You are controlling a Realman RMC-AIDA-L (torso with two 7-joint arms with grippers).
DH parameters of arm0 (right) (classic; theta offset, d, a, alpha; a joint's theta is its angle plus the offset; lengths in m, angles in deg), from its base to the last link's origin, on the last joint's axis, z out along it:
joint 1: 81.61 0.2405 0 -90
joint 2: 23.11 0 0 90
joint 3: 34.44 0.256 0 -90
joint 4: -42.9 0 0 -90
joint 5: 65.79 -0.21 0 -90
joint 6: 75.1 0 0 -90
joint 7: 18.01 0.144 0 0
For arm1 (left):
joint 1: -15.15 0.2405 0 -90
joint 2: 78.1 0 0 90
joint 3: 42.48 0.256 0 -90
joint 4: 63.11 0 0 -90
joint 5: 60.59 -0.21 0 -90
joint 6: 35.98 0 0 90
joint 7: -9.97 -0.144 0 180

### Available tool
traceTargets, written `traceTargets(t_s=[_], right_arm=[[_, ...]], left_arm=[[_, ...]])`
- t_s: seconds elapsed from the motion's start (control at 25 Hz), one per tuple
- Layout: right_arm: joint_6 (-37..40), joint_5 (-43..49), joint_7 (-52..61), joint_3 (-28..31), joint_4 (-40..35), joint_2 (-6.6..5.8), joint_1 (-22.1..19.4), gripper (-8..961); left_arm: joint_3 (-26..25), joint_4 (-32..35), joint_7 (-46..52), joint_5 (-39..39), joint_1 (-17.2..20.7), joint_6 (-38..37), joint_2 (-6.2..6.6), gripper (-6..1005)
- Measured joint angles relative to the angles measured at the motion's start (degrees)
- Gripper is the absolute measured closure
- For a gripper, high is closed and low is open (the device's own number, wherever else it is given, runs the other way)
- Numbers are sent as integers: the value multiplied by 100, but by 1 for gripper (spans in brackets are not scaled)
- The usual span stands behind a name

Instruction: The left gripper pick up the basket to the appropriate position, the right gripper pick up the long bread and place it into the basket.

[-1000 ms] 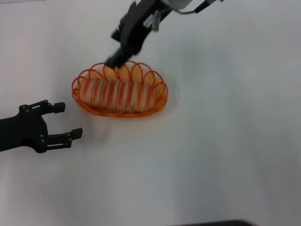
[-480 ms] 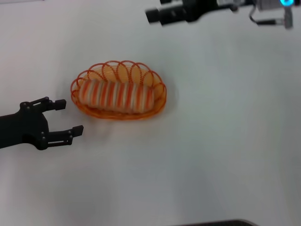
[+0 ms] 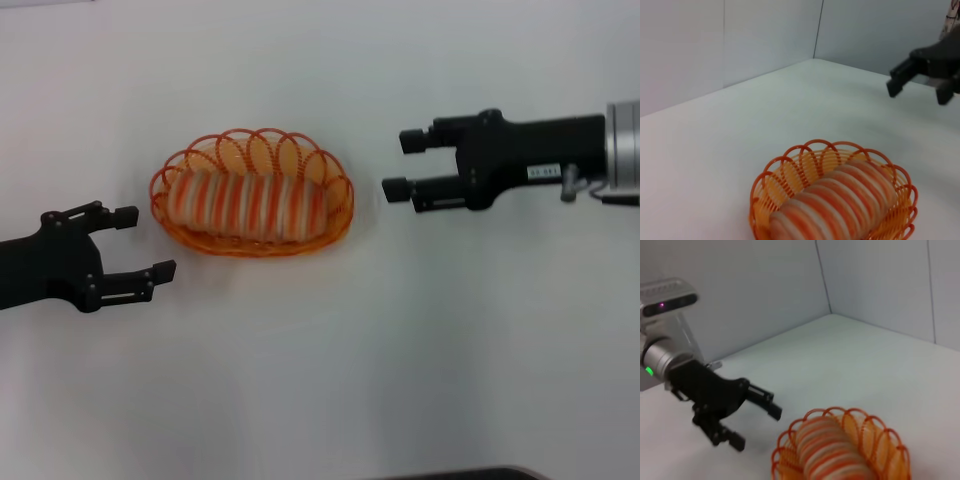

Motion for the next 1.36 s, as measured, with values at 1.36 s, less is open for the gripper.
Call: traceTargets(t_s=[1.36], right_arm=[[-188,83,-1110,356,755,-42,-541,187]], left_arm=[[-131,-41,109,-17,-15,195,0,122]])
